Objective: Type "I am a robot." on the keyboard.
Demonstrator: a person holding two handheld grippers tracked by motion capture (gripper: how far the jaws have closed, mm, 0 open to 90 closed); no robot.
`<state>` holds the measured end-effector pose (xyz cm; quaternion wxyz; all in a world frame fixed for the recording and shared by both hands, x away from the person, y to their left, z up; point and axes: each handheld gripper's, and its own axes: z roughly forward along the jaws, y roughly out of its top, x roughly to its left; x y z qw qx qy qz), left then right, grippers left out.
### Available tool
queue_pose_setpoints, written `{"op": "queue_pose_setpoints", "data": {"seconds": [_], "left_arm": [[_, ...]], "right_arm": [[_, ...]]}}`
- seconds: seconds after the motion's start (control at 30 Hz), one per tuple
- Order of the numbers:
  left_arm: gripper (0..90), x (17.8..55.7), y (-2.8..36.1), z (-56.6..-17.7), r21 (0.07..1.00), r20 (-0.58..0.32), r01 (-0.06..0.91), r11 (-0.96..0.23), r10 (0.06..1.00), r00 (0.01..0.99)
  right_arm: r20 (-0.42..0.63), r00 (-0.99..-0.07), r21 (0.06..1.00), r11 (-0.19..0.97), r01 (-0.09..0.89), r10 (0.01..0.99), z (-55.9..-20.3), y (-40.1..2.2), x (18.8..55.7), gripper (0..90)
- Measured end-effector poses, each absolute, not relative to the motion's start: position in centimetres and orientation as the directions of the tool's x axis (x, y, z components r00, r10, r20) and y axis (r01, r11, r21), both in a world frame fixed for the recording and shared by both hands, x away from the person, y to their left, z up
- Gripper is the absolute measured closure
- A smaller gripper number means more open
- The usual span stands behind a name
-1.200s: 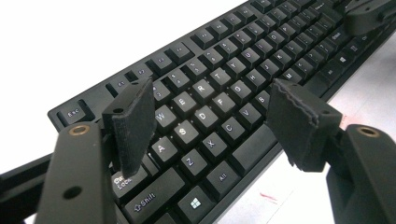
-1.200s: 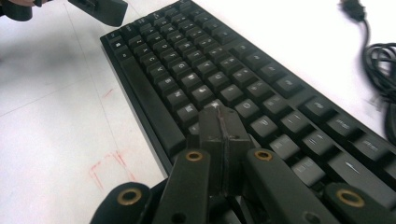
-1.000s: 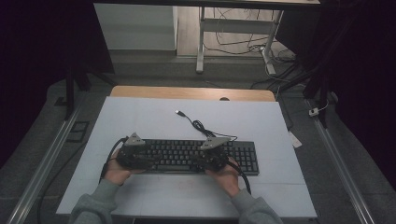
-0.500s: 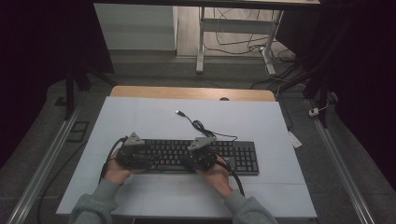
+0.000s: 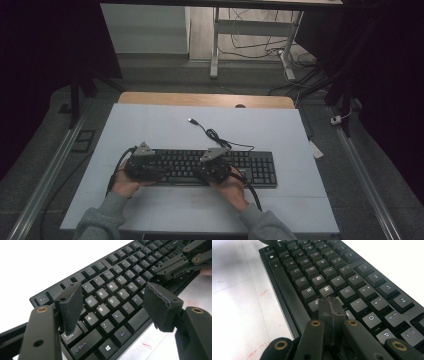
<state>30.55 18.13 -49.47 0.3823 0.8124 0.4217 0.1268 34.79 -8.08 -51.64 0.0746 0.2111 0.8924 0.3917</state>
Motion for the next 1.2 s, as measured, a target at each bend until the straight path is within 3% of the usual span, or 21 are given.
{"op": "queue_pose_setpoints", "data": {"seconds": [0.27, 0.57, 0.83, 1.2], "left_arm": [[32.0, 30.5, 18.2, -49.5, 0.731, -0.114, 0.587, -0.349, 0.784, 0.610], [32.0, 30.5, 18.3, -49.4, 0.734, -0.116, 0.585, -0.345, 0.785, 0.608], [31.8, 30.5, 18.4, -49.4, 0.735, -0.117, 0.585, -0.342, 0.787, 0.606], [31.6, 30.5, 18.5, -49.4, 0.735, -0.116, 0.585, -0.342, 0.787, 0.606]], "right_arm": [[0.006, -0.903, 0.724, 0.621, 0.300, 0.429, -51.7, -7.9, 34.7, 89.7], [0.023, -0.898, 0.784, 0.549, 0.289, 0.440, -50.2, -9.8, 34.5, 88.9], [0.035, -0.861, 0.811, 0.488, 0.321, 0.508, -49.7, -13.2, 34.6, 64.1], [0.036, -0.834, 0.820, 0.461, 0.340, 0.550, -49.6, -17.1, 34.3, 54.0]]}}
